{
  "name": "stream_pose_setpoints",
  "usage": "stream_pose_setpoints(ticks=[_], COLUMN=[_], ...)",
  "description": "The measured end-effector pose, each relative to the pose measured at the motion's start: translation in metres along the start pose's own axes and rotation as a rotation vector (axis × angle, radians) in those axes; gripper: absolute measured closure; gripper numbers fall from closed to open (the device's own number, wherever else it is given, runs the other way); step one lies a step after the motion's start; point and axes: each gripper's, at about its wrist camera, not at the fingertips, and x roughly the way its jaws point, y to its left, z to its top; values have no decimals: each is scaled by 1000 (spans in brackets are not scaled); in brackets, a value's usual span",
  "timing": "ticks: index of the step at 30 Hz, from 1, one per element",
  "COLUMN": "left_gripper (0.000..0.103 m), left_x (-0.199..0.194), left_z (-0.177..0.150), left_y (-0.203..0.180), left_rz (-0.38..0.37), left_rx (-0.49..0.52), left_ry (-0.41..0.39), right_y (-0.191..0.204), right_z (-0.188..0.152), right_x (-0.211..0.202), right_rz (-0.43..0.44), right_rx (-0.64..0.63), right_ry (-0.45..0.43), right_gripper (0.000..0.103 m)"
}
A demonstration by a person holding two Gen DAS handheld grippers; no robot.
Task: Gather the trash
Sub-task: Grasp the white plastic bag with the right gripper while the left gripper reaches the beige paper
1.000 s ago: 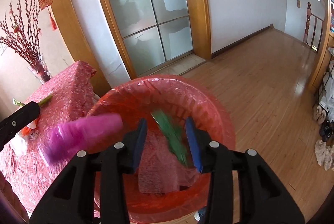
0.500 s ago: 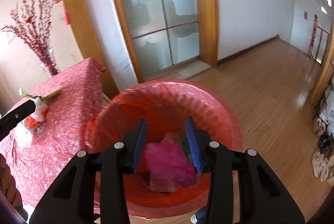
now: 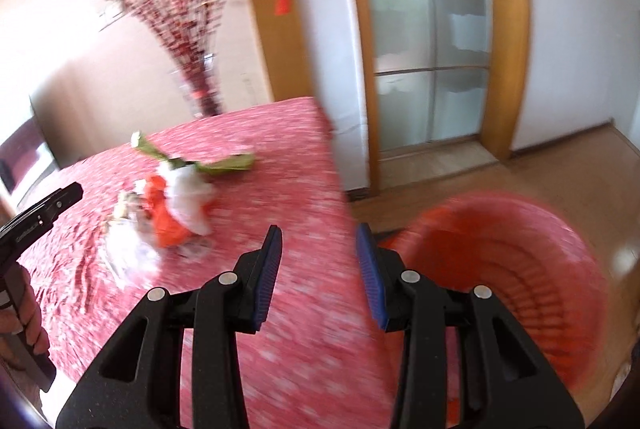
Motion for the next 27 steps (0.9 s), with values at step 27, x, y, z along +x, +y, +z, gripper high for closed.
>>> stream_pose_setpoints(ticks=[27], left_gripper=[50], left_x=[65], left_z=[-1], left_y=[64], left_rz=[23], left_rx=[-66], left_ry=[72], right_y=[133], right_z=[29], right_x=[140], right_rz=[137], right_rx=[-175], right_ry=[178], right_gripper=[89])
